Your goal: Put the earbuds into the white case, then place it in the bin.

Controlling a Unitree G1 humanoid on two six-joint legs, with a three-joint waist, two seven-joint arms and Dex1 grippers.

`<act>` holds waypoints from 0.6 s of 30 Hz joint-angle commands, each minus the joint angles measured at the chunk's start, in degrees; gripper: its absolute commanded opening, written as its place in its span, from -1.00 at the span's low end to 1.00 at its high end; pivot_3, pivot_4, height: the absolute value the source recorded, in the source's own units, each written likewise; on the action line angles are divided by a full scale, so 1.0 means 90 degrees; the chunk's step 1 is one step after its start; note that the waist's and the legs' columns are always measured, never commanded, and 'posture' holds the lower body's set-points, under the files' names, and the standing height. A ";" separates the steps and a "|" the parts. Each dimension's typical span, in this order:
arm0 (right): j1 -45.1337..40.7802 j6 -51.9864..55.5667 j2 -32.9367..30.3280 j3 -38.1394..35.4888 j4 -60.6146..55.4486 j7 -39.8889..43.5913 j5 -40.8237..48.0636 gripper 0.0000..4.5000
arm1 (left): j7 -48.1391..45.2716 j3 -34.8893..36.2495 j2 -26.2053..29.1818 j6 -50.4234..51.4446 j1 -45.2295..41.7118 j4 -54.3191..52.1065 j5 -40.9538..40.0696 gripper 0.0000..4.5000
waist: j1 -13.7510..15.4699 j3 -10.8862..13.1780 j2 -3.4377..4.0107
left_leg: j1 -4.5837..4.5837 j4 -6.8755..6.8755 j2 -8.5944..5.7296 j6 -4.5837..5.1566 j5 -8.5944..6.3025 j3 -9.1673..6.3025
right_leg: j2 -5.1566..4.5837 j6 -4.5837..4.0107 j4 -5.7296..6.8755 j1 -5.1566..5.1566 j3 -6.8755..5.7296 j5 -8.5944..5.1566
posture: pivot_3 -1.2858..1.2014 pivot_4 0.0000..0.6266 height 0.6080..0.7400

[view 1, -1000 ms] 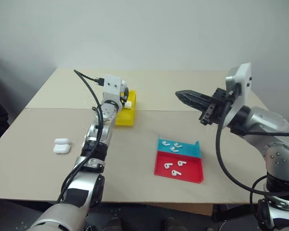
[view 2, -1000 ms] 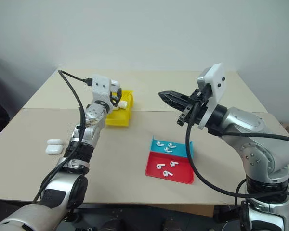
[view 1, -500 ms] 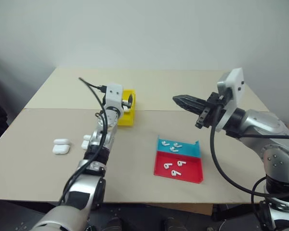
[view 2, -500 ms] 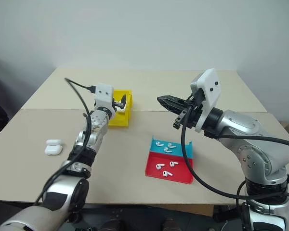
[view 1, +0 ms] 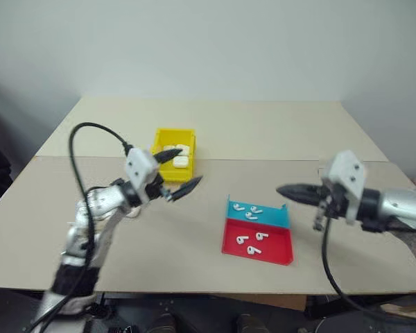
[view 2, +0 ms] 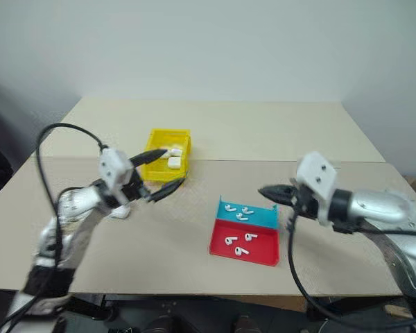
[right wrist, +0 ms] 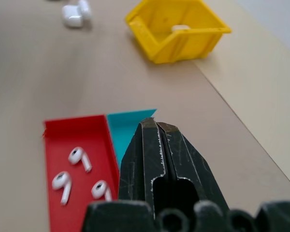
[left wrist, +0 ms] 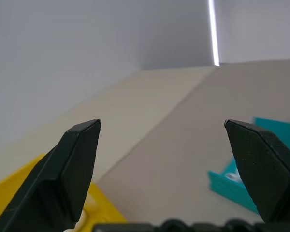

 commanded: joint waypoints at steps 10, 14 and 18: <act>0.0847 -0.2288 -0.0785 -0.1980 0.1607 0.2580 -0.0519 -1.00 | -0.2195 0.2284 0.2343 0.1444 0.1691 -0.0915 -0.1940 0.98 | 0.0003 0.0000 -0.0001 | 0.0041 0.0002 0.0012 -0.0007 0.0003 0.0008 | 0.0001 -0.0022 0.0011 0.0015 0.0002 -0.0033 | 0.03 -0.52 1.00; 0.1005 -0.2463 -0.0665 -0.1923 0.1688 0.2620 -0.0588 -1.00 | -0.2328 0.2585 0.2491 0.1565 0.1748 -0.0962 -0.2035 0.98 | -0.0001 0.0000 0.0000 | 0.0038 0.0002 0.0012 -0.0007 0.0003 0.0011 | 0.0002 -0.0023 0.0009 0.0014 0.0005 -0.0034 | 0.03 -0.52 1.00; 0.0785 -0.2601 -0.0653 -0.1504 0.1813 0.2456 -0.0779 -1.00 | -0.2414 0.2648 0.2462 0.1558 0.1799 -0.1019 -0.2049 0.98 | -0.0025 0.0000 0.0000 | 0.0035 0.0002 0.0012 -0.0008 0.0003 0.0015 | 0.0002 -0.0023 0.0009 0.0008 0.0007 -0.0034 | 0.03 -0.52 1.00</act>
